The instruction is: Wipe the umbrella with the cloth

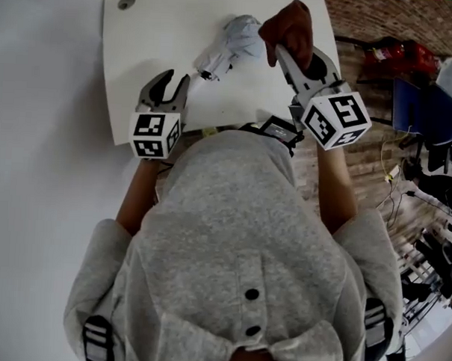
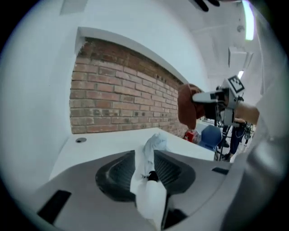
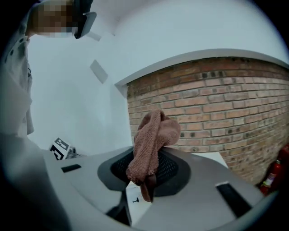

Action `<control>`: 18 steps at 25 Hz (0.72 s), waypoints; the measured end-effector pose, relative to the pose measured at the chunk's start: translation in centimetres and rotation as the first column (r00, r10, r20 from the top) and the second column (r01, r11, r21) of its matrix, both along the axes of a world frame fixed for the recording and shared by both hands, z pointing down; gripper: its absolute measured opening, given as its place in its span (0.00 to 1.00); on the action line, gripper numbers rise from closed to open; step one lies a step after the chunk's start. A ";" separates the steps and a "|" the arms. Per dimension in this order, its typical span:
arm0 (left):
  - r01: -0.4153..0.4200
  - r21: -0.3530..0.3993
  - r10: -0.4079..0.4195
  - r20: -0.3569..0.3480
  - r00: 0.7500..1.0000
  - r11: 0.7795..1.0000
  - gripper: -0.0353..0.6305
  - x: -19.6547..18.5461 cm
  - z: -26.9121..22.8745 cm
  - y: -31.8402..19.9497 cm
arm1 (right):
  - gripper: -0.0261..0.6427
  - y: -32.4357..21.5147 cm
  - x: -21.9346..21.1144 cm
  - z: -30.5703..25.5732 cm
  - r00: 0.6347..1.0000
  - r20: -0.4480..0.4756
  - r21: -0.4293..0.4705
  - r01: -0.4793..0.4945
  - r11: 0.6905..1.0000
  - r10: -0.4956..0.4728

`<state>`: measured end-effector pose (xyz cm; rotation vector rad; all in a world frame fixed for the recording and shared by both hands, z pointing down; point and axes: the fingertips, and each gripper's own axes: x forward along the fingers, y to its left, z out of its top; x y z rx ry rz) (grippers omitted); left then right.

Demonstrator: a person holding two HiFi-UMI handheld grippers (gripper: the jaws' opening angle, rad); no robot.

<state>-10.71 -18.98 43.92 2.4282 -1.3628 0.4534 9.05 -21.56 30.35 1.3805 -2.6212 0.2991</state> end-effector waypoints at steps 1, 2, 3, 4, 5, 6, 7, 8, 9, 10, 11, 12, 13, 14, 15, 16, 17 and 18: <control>0.020 0.029 -0.019 -0.023 1.000 0.999 0.20 0.0 -1.3 -0.1 | 0.18 0.2 1.0 -0.1 0.999 0.012 0.009 -0.041 0.999 0.041; 0.042 0.053 -0.040 -0.037 0.999 0.998 0.08 -0.1 -2.4 -0.2 | 0.18 0.5 1.8 -0.1 0.997 0.023 0.014 -0.079 0.997 0.079; 0.058 0.072 -0.055 -0.044 0.998 0.996 0.08 0.0 -3.3 -0.3 | 0.18 0.9 2.6 0.0 0.993 0.034 0.016 -0.111 0.994 0.111; 0.065 0.086 -0.061 -0.046 0.997 0.994 0.08 0.2 -4.0 -0.3 | 0.18 1.1 3.2 0.1 0.990 0.044 0.017 -0.137 0.990 0.136; 0.064 0.097 -0.059 -0.046 0.997 0.993 0.08 0.5 -4.5 -0.4 | 0.18 1.3 3.7 0.2 0.987 0.052 0.017 -0.156 0.988 0.155; 0.057 0.108 -0.053 -0.044 0.998 0.992 0.08 0.9 -4.9 -0.4 | 0.18 1.5 4.1 0.3 0.984 0.057 0.018 -0.170 0.985 0.169; 0.048 0.118 -0.043 -0.042 0.998 0.992 0.08 1.3 -5.2 -0.5 | 0.18 1.5 4.4 0.4 0.982 0.058 0.018 -0.180 0.983 0.179; 0.040 0.124 -0.035 -0.041 0.999 0.991 0.08 1.6 -5.4 -0.6 | 0.18 1.5 4.7 0.4 0.981 0.054 0.020 -0.186 0.982 0.184; 0.034 0.126 -0.029 -0.043 0.999 0.991 0.08 1.9 -5.5 -0.7 | 0.18 1.6 4.8 0.5 0.981 0.048 0.022 -0.188 0.982 0.187; 0.030 0.126 -0.024 -0.044 0.999 0.992 0.08 2.1 -5.5 -0.7 | 0.18 1.6 4.9 0.5 0.981 0.043 0.023 -0.189 0.982 0.188; 0.026 0.126 -0.020 -0.043 0.999 0.992 0.08 2.2 -5.5 -0.7 | 0.18 1.7 5.0 0.5 0.982 0.040 0.024 -0.188 0.982 0.187; 0.021 0.125 -0.016 -0.041 0.999 0.992 0.08 2.3 -5.5 -0.7 | 0.18 1.7 4.9 0.5 0.982 0.041 0.024 -0.186 0.982 0.185; 0.018 0.125 -0.013 -0.037 0.999 0.992 0.08 2.4 -5.5 -0.7 | 0.18 1.8 4.9 0.5 0.982 0.043 0.024 -0.184 0.983 0.183; 0.015 0.125 -0.011 -0.034 0.999 0.992 0.08 2.4 -5.5 -0.7 | 0.18 1.8 4.8 0.5 0.983 0.045 0.025 -0.181 0.983 0.180; 0.014 0.124 -0.010 -0.031 0.999 0.992 0.08 2.4 -5.5 -0.7 | 0.18 1.9 4.7 0.6 0.983 0.045 0.024 -0.179 0.984 0.178; 0.013 0.123 -0.009 -0.029 1.000 0.992 0.08 2.4 -5.4 -0.6 | 0.18 1.9 4.6 0.7 0.983 0.047 0.022 -0.177 0.984 0.176; 0.011 0.122 -0.007 -0.029 1.000 0.992 0.08 2.4 -5.4 -0.5 | 0.18 1.9 4.5 0.8 0.983 0.049 0.020 -0.176 0.984 0.175; 0.008 0.124 -0.004 -0.030 1.000 0.992 0.08 2.5 -5.5 -0.5 | 0.18 1.9 4.4 0.8 0.983 0.051 0.020 -0.176 0.984 0.174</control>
